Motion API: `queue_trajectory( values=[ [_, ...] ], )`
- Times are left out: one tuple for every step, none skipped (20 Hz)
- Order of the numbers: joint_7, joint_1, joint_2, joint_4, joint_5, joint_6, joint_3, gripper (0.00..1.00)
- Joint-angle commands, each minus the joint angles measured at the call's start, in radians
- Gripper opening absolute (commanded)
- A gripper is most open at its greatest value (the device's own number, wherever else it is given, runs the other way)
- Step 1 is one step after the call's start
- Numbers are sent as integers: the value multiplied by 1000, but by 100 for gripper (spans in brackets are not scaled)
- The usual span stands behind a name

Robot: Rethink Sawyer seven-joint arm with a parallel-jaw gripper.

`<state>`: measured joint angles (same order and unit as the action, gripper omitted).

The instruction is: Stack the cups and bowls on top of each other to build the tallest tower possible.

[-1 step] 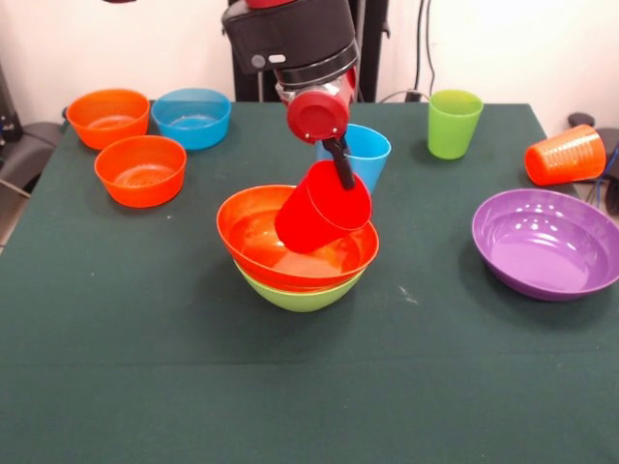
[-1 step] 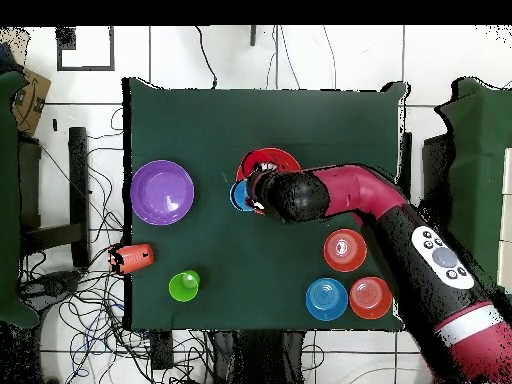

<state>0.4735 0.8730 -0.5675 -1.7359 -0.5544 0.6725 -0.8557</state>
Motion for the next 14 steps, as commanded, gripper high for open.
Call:
queue_trajectory(
  values=[
    [-116,-7,31,79,-91,98,42,0],
    [-115,-7,31,78,-90,99,41,0],
    [-114,-8,31,79,-91,99,42,0],
    [-114,-8,33,80,-92,98,42,0],
    [-114,-9,35,81,-93,97,42,0],
    [-113,-10,38,83,-97,95,44,0],
    [-113,-11,42,86,-99,92,46,0],
    [-114,-12,45,89,-101,92,47,0],
    [-115,-13,48,93,-102,92,48,0],
    [-117,-12,49,95,-103,95,47,0],
    [-119,-12,51,98,-104,96,47,0],
    [-122,-12,56,103,-108,96,48,0],
    [-122,-12,61,107,-111,94,49,0],
    [-121,-13,65,111,-115,92,49,0]
  ],
)
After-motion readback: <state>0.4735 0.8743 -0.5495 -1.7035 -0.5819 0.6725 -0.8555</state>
